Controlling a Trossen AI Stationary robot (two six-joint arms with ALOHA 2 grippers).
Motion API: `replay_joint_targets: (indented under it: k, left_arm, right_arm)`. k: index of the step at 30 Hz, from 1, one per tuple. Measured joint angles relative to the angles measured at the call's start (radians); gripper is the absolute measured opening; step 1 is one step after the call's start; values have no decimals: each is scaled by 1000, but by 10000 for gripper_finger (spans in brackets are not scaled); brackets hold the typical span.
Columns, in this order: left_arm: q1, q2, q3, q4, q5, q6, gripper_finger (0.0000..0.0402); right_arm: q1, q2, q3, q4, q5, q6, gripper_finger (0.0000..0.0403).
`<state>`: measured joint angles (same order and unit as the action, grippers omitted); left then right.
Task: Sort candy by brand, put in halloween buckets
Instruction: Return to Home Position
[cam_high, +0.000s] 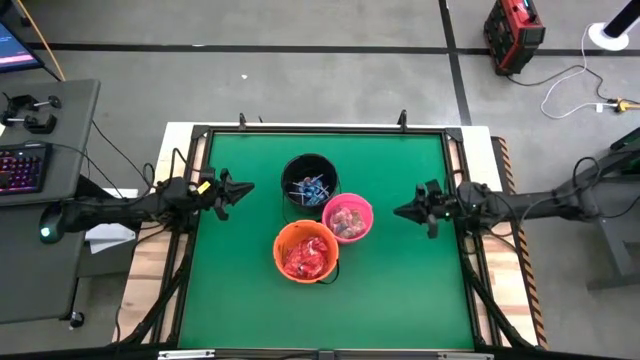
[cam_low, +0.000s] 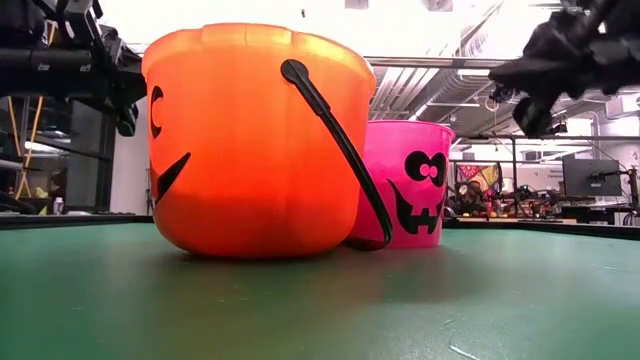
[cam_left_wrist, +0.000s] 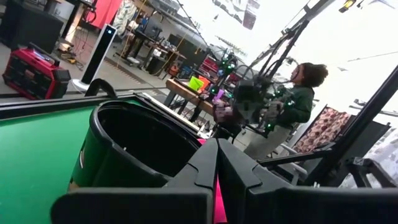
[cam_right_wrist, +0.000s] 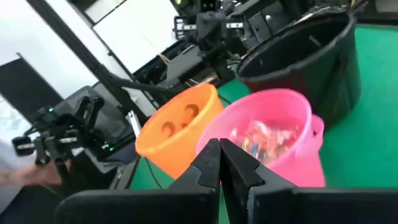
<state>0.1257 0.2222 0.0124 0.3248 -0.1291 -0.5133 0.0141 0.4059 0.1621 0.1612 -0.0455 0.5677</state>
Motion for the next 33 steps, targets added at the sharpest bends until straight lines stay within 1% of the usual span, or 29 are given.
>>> replay_joint_targets:
  k: [3,6,8,9,11,14,19,22,25,26,31,33]
  left_arm:
    - [0,0,0,0,0,0,0]
    - [0,0,0,0,0,0,0]
    - [0,0,0,0,0,0,0]
    - [0,0,0,0,0,0,0]
    - [0,0,0,0,0,0,0]
    - [0,0,0,0,-1,0,0]
    - [-1,-9,1,-24,-2,1,0]
    - [-5,-79,1,-83,-8,1,0]
    - [-2,-199,1,-176,-8,1,0]
    - [3,-221,1,-206,-9,1,0]
    - [4,-220,2,-276,-14,1,1]
    - [-3,-218,0,-297,-5,0,1]
  right_arm:
    - [-1,-48,-84,58,-33,-5,0]
    - [-1,-84,-146,98,-59,-62,0]
    - [-1,-100,-151,57,-56,-118,0]
    - [-1,-102,-150,21,-35,-138,0]
    - [-1,-100,-150,-54,16,-136,0]
    - [-1,-96,-148,-158,27,-119,0]
    - [-1,-86,-149,-159,34,-116,0]
    - [2,-97,-149,-159,37,-122,0]
    - [13,-188,-149,-158,38,-122,0]
    - [12,-218,-149,-157,37,-122,0]
    - [-10,-404,-151,-149,39,-123,0]
    - [-21,-406,-152,-99,39,-123,0]
